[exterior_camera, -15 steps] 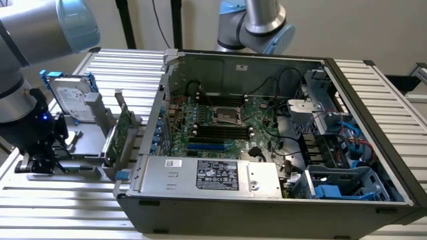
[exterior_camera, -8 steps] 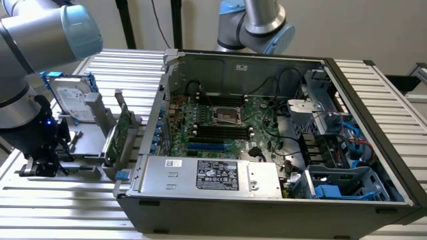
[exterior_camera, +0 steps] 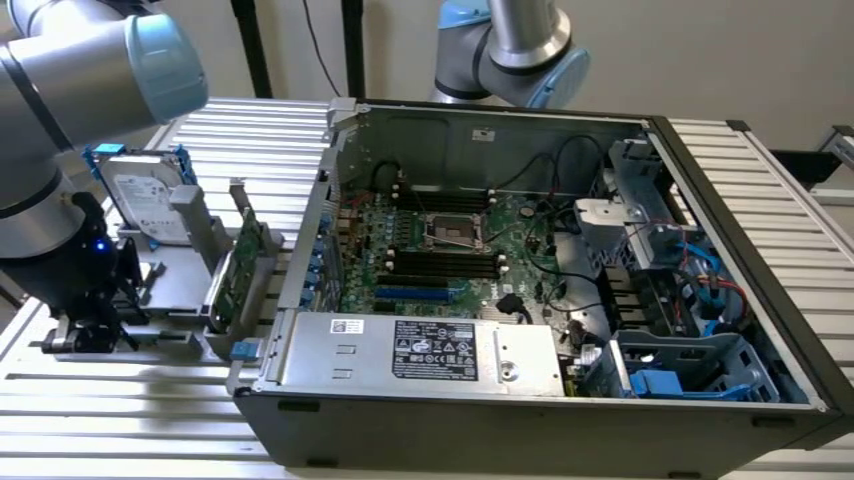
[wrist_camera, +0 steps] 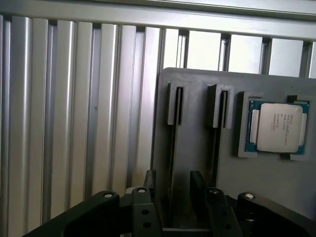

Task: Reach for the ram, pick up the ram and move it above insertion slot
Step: 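Pick up the ram and move it above insertion slot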

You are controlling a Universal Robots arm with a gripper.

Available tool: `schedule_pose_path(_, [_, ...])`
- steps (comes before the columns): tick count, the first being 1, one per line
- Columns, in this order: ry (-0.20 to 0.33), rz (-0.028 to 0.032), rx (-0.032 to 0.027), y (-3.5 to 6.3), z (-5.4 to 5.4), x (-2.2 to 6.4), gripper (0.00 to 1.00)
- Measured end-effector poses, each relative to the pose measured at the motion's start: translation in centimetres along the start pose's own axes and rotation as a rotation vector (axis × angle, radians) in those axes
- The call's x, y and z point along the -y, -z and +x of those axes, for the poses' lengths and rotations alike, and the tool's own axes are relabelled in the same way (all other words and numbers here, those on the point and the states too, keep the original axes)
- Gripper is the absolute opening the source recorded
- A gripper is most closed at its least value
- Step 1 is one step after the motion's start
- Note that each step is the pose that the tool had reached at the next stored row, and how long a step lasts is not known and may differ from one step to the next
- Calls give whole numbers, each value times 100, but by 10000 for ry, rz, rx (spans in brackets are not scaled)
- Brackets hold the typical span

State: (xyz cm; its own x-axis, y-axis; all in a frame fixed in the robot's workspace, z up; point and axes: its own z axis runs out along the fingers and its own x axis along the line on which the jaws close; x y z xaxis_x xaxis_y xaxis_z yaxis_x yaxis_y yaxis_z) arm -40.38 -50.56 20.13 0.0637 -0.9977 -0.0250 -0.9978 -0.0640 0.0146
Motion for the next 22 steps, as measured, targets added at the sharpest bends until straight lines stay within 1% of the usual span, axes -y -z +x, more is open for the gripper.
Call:
schedule_pose_path(1, [0, -2, -1, -1, -2, 0, 40])
schedule_pose_path(3, [-1, -6, -1, -3, -5, 0, 27])
schedule_pose_path(4, [-1, -7, -2, -4, -5, 0, 27])
schedule_pose_path(5, [-1, -10, -3, -6, -5, 0, 21])
schedule_pose_path(10, [-2, -22, -1, -11, -6, 0, 21])
schedule_pose_path(11, [-4, -25, 1, -11, -7, 0, 13])
schedule_pose_path(17, [-3, -53, 3, -13, -6, 4, 13])
schedule_pose_path(22, [-79, -102, 7, -12, -5, 10, 13])
